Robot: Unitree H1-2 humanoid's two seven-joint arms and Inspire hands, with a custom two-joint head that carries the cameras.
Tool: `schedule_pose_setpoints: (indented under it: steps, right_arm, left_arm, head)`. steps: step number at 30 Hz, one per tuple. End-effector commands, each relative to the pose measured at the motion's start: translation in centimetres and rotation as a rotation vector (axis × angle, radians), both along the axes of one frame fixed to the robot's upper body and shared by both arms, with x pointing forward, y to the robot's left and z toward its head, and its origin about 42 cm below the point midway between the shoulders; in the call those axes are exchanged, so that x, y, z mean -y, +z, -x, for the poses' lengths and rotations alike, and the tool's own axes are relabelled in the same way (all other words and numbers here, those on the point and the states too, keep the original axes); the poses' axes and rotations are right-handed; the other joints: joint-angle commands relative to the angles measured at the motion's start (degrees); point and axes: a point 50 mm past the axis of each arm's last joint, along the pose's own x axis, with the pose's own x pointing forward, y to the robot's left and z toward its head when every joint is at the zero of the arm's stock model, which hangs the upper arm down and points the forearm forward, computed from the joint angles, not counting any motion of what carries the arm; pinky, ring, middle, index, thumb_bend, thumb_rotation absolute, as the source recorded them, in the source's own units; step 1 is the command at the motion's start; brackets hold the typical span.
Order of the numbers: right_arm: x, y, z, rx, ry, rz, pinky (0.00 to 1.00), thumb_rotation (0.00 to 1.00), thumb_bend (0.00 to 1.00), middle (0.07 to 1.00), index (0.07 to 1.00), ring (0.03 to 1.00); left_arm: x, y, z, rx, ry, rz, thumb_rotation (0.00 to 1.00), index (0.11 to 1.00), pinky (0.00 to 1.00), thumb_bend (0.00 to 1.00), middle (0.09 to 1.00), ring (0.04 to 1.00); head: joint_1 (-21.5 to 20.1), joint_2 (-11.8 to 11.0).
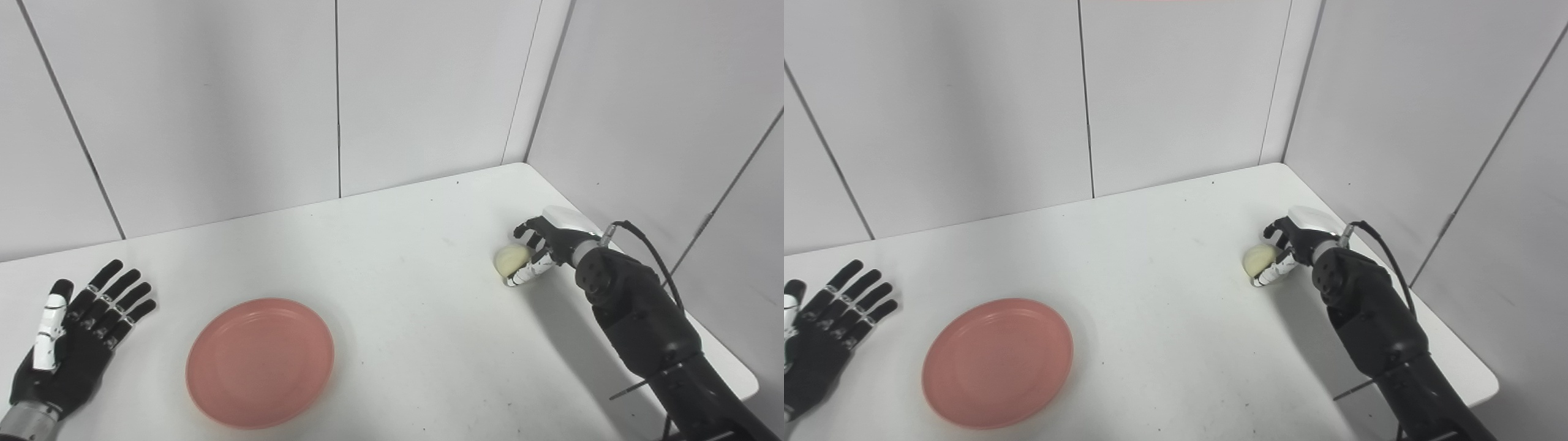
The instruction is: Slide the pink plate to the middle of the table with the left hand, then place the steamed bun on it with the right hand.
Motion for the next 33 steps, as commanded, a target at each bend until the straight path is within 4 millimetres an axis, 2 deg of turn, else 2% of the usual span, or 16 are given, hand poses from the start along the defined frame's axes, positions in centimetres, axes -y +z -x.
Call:
schedule_pose_setpoints:
  steps: [1,3,7,16,18,21,26,29,30,31,33]
  right_arm:
    - [1.1,2.1,-0.4,0.079,0.012,0.054,0.36,0.02,0.58,0.467,0.576,0.443]
    - [1.2,2.0,-0.4,0.105,0.013,0.049,0.35,0.01,0.54,0.441,0.535,0.436]
    - [1.2,1.8,-0.5,0.131,0.016,0.039,0.30,0.00,0.53,0.475,0.494,0.378]
    - [0.9,1.7,-0.7,0.165,0.021,0.032,0.31,0.00,0.53,0.481,0.490,0.390]
    - [0.6,2.0,-0.7,0.181,0.026,0.025,0.28,0.00,0.53,0.479,0.490,0.350]
    - [0.1,2.5,-0.4,0.213,0.035,0.035,0.36,0.00,0.52,0.439,0.523,0.448]
    - [-1.6,5.1,0.0,0.278,0.109,0.068,0.36,0.00,0.52,0.442,0.530,0.439]
    - [-2.9,6.7,-0.1,0.318,0.178,0.079,0.38,0.00,0.52,0.437,0.528,0.460]
    - [-3.2,7.0,-0.1,0.327,0.200,0.084,0.38,0.00,0.52,0.435,0.529,0.456]
    - [-3.8,7.5,-0.2,0.342,0.233,0.091,0.37,0.00,0.52,0.430,0.532,0.447]
    - [-4.9,8.3,-0.5,0.362,0.281,0.094,0.33,0.00,0.51,0.428,0.543,0.405]
  left_arm:
    - [-1.2,-4.4,2.5,-0.212,0.011,-0.032,0.80,0.863,0.82,0.70,0.866,0.851]
    - [-1.2,-4.4,2.5,-0.213,0.010,-0.029,0.80,0.860,0.82,0.70,0.863,0.849]
    - [-1.1,-4.3,2.5,-0.214,0.010,-0.029,0.80,0.859,0.82,0.70,0.863,0.850]
    - [-0.8,-4.5,2.5,-0.214,0.009,-0.031,0.81,0.866,0.83,0.70,0.870,0.855]
    - [-0.7,-4.5,2.5,-0.210,0.006,-0.031,0.81,0.866,0.83,0.70,0.870,0.856]
    - [-0.3,-4.6,2.7,-0.210,0.004,-0.026,0.80,0.869,0.84,0.70,0.874,0.861]
    - [1.0,-4.5,3.0,-0.187,-0.012,-0.042,0.81,0.865,0.83,0.69,0.869,0.856]
    - [2.5,-4.0,3.5,-0.173,-0.015,-0.054,0.82,0.873,0.84,0.68,0.878,0.864]
    - [2.9,-3.9,3.6,-0.171,-0.014,-0.056,0.82,0.874,0.85,0.68,0.880,0.866]
    - [3.6,-3.6,3.8,-0.165,-0.017,-0.059,0.82,0.878,0.85,0.67,0.884,0.871]
    - [5.0,-3.2,4.1,-0.160,-0.021,-0.067,0.87,0.889,0.87,0.64,0.898,0.885]
  head:
    - [0.0,0.1]
    - [0.1,0.1]
    - [0.1,0.1]
    - [0.9,-0.1]
    - [1.3,-0.2]
    - [2.2,-0.3]
    - [6.7,-0.5]
    - [11.5,-0.5]
    - [11.5,-0.5]
    - [14.8,-0.5]
    - [17.7,-0.4]
